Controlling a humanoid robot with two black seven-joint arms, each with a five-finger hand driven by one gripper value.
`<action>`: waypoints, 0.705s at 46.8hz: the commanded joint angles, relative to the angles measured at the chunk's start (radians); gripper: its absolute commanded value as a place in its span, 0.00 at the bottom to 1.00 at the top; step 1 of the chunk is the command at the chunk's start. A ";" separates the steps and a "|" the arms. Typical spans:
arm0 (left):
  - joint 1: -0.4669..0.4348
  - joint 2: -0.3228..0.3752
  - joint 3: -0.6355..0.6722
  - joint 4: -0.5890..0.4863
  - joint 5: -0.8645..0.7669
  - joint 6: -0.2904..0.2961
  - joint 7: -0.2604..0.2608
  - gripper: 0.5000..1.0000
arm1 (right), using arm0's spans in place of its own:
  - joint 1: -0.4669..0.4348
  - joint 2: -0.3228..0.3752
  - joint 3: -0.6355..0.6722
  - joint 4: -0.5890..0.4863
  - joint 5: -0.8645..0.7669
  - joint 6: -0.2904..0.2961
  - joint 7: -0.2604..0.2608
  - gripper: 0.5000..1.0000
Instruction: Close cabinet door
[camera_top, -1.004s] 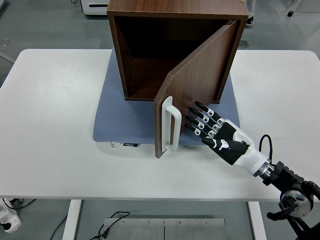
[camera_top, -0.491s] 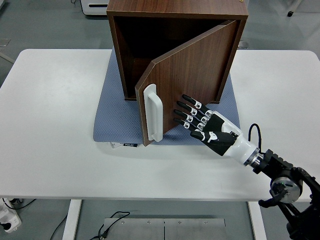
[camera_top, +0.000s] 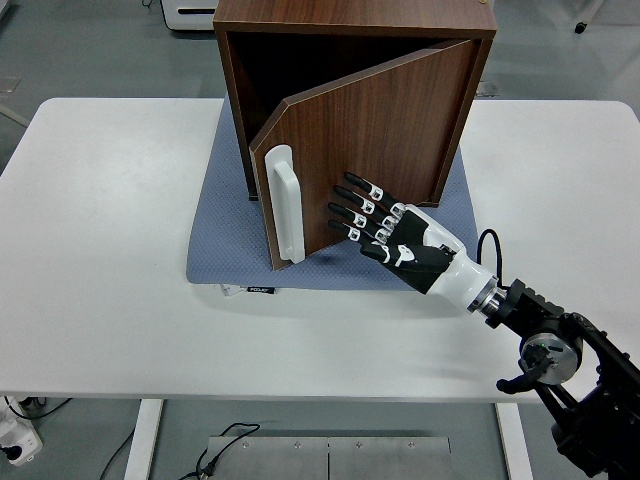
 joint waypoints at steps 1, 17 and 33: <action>0.001 0.000 0.000 0.000 0.000 0.000 0.001 1.00 | 0.014 0.008 -0.007 -0.014 0.000 0.000 0.000 1.00; 0.001 0.000 0.000 0.000 0.000 0.000 0.001 1.00 | 0.066 0.030 -0.035 -0.049 0.014 0.000 0.000 1.00; -0.001 0.000 0.000 0.000 0.000 0.000 0.001 1.00 | 0.126 0.068 -0.054 -0.113 0.015 0.000 0.000 1.00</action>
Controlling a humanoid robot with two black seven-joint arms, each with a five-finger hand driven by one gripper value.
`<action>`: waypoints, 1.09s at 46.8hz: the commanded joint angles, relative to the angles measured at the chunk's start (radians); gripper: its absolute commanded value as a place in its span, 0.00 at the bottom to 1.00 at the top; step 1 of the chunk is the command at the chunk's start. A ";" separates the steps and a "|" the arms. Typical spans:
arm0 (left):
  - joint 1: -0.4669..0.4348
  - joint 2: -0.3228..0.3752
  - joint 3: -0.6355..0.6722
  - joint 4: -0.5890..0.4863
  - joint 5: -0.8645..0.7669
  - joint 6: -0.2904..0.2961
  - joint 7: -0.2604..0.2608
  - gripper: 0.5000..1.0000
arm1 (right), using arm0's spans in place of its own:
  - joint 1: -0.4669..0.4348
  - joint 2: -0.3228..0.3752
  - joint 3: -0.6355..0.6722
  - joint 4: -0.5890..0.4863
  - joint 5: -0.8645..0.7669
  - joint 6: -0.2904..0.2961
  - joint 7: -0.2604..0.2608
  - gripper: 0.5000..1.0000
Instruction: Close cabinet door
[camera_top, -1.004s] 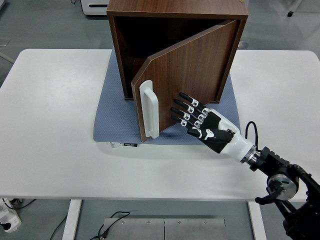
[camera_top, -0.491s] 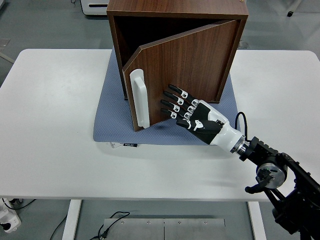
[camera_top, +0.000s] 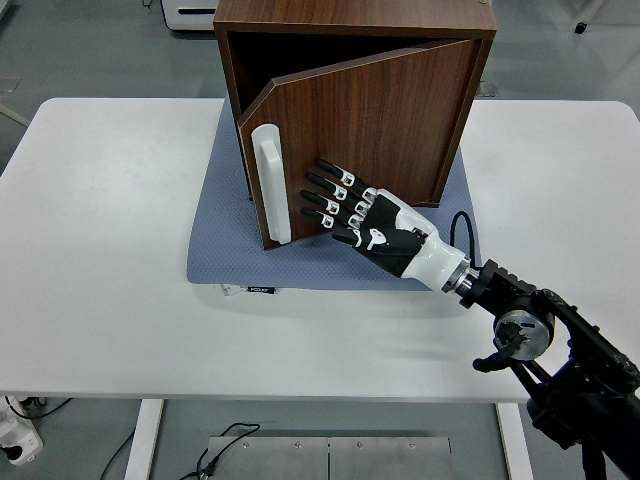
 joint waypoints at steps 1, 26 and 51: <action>0.001 0.000 0.000 0.000 0.000 0.000 0.000 1.00 | 0.013 0.008 0.000 -0.014 0.002 0.000 0.000 1.00; -0.001 0.000 0.000 0.000 0.000 0.000 0.000 1.00 | 0.090 0.018 -0.016 -0.075 0.029 0.000 0.000 1.00; 0.001 0.000 0.000 0.000 0.000 0.000 0.000 1.00 | 0.159 0.025 -0.019 -0.155 0.046 0.000 0.000 1.00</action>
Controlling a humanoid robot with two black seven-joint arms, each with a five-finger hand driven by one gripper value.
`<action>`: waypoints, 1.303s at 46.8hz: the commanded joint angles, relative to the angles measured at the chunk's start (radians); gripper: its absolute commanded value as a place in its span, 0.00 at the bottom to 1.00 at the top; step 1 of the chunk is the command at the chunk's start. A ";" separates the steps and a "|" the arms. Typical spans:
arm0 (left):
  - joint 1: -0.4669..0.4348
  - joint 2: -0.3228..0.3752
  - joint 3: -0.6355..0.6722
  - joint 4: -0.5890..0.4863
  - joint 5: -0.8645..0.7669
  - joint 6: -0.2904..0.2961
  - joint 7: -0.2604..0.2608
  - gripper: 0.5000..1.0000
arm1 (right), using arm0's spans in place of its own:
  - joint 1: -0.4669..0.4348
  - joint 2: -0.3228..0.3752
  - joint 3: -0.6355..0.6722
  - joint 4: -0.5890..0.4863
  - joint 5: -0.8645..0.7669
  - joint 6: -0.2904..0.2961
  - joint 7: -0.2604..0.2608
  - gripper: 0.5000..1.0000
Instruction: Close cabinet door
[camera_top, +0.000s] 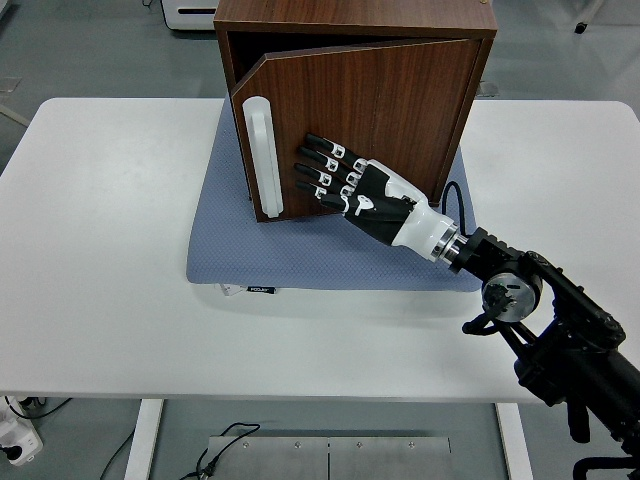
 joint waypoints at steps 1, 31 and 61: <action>0.000 0.000 0.000 0.000 0.000 0.000 0.000 1.00 | 0.011 0.000 -0.001 -0.003 0.012 0.000 -0.001 1.00; 0.001 0.000 0.000 0.000 0.000 0.000 0.000 1.00 | 0.096 0.000 -0.006 -0.062 0.037 0.000 -0.001 1.00; 0.001 0.000 0.000 0.000 0.000 0.000 0.000 1.00 | 0.146 0.000 0.000 -0.109 0.087 0.000 0.005 1.00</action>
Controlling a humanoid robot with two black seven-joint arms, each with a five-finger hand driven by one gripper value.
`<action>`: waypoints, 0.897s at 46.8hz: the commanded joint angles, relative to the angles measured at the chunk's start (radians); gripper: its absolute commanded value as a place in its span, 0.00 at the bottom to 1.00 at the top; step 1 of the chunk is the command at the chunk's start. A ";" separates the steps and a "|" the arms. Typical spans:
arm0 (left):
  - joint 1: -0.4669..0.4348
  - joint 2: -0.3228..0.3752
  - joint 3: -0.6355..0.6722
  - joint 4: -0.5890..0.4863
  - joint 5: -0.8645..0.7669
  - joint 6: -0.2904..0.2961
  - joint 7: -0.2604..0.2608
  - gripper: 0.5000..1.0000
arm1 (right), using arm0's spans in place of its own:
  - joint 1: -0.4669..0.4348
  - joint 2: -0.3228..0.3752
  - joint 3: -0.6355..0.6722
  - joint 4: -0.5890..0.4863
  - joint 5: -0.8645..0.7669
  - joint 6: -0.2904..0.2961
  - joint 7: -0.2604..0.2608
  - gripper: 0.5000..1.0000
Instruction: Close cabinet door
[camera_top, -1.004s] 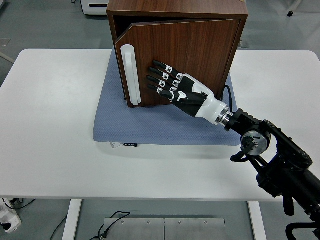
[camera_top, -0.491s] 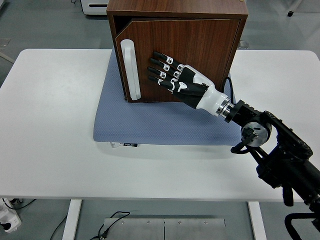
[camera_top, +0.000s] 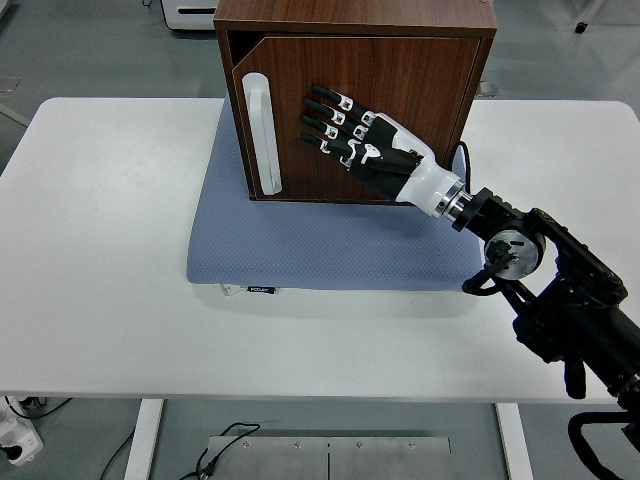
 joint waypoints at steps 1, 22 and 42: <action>0.000 0.000 0.000 0.000 0.000 0.000 0.001 1.00 | 0.002 0.000 0.002 0.000 0.001 0.000 0.002 1.00; 0.000 0.000 0.000 0.000 0.000 0.000 0.001 1.00 | 0.000 0.000 0.016 -0.023 0.024 -0.076 0.007 1.00; 0.000 0.000 0.000 0.000 0.000 0.000 0.001 1.00 | -0.005 0.000 -0.003 0.023 0.015 0.000 -0.001 1.00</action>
